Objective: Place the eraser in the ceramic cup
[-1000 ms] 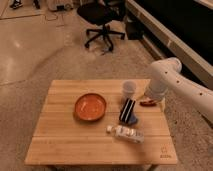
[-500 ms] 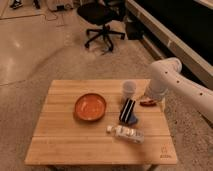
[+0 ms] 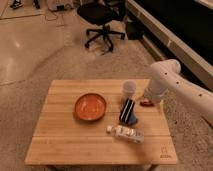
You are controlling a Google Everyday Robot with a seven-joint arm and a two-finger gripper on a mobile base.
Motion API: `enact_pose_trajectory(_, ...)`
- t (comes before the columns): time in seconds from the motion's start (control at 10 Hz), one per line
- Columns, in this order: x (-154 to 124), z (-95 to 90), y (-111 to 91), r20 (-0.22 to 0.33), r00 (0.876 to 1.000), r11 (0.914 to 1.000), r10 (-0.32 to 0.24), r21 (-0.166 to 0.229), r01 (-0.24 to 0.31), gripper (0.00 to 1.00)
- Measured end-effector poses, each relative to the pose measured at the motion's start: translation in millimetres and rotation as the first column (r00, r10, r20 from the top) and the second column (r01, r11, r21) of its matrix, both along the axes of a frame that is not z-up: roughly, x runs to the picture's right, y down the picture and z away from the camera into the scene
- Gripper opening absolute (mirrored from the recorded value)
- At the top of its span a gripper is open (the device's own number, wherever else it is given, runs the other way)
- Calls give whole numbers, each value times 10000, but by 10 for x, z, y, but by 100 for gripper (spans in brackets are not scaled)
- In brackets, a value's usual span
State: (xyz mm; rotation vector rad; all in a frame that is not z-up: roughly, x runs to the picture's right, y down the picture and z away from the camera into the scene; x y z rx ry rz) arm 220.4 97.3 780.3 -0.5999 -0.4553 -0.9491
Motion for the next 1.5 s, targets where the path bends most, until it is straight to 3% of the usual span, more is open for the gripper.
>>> enact_pose_trajectory(0.4, -317, 146, 180, 912, 9950, 9989, 419, -247, -398, 80)
enact_pose_trajectory(0.7, -462, 341, 289, 1409, 9894, 9991, 352, -272, -316, 80)
enact_pose_trajectory(1.5, -706, 877, 145, 1832, 9816, 9980, -543, 411, 475, 80)
